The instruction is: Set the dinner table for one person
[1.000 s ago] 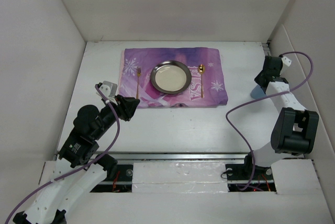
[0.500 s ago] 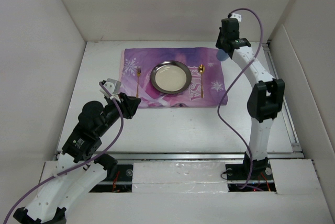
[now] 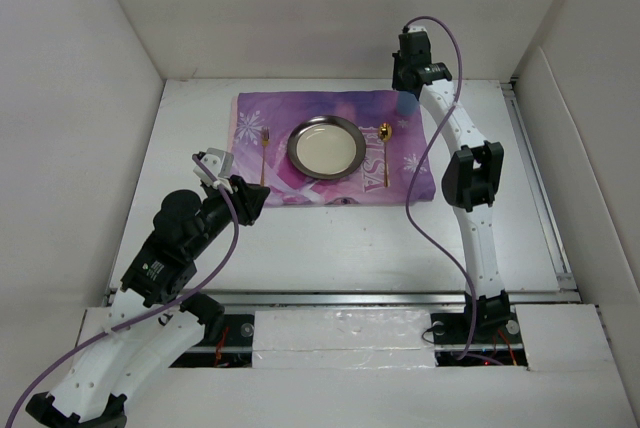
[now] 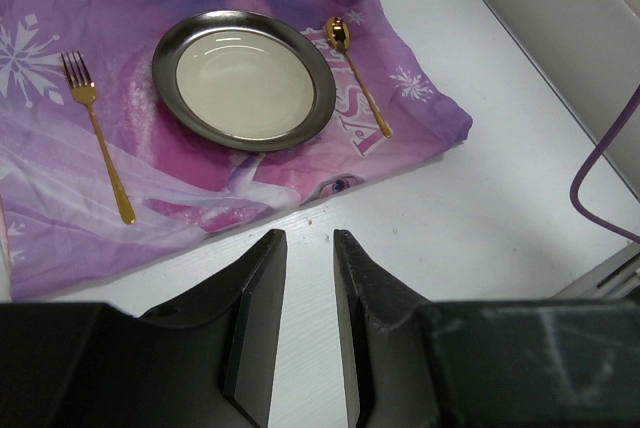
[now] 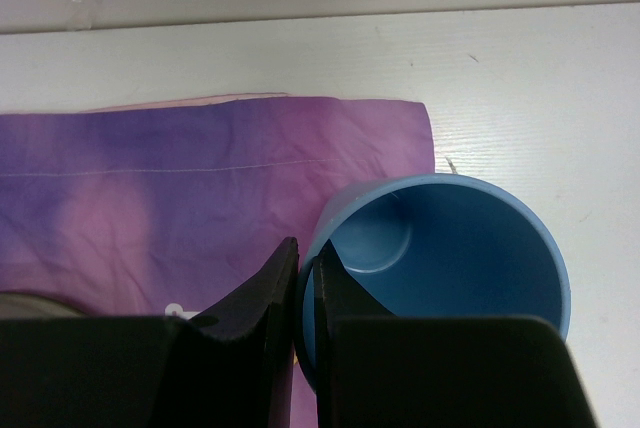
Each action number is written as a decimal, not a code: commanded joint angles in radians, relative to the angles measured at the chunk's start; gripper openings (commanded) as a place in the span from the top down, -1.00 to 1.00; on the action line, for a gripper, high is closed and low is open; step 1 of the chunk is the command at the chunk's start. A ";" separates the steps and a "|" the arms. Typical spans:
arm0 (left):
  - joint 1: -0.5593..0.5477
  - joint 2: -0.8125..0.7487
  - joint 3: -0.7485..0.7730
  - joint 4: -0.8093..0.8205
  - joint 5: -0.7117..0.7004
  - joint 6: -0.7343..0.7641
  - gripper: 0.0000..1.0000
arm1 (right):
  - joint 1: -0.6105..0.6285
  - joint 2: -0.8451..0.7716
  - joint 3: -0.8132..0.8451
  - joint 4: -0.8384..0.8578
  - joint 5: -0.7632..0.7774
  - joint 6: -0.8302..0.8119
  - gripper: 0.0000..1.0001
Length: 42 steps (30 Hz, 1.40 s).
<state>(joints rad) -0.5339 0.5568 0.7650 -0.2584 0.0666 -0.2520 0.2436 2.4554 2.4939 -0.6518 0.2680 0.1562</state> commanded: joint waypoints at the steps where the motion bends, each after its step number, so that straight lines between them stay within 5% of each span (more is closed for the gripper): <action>1: 0.005 0.011 0.002 0.039 -0.013 0.005 0.54 | 0.005 -0.001 0.069 0.026 -0.036 -0.034 1.00; 13: 0.005 0.035 0.003 0.033 -0.030 0.005 0.54 | -0.004 0.135 0.152 0.090 -0.035 -0.015 0.99; 16: 0.005 0.040 0.003 0.030 -0.037 0.003 0.54 | -0.015 0.126 0.102 0.116 -0.041 -0.010 0.81; 20: 0.005 0.045 0.005 0.031 -0.047 0.005 0.54 | -0.015 0.090 0.030 0.149 -0.043 -0.010 0.15; 24: 0.005 0.052 0.008 0.031 -0.057 0.005 0.50 | -0.006 0.015 -0.015 0.178 -0.049 -0.004 -0.23; 34: 0.005 0.052 0.011 0.016 -0.137 -0.004 -0.06 | -0.006 -0.284 -0.216 0.314 -0.099 0.014 -0.73; 42: 0.005 0.045 0.011 0.018 -0.149 -0.003 -0.08 | -0.024 -0.340 -0.214 0.232 -0.145 -0.004 -0.90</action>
<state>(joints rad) -0.5335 0.6117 0.7650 -0.2607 -0.0616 -0.2523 0.2325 2.0911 2.2902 -0.4015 0.1505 0.1608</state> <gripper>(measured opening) 0.539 0.947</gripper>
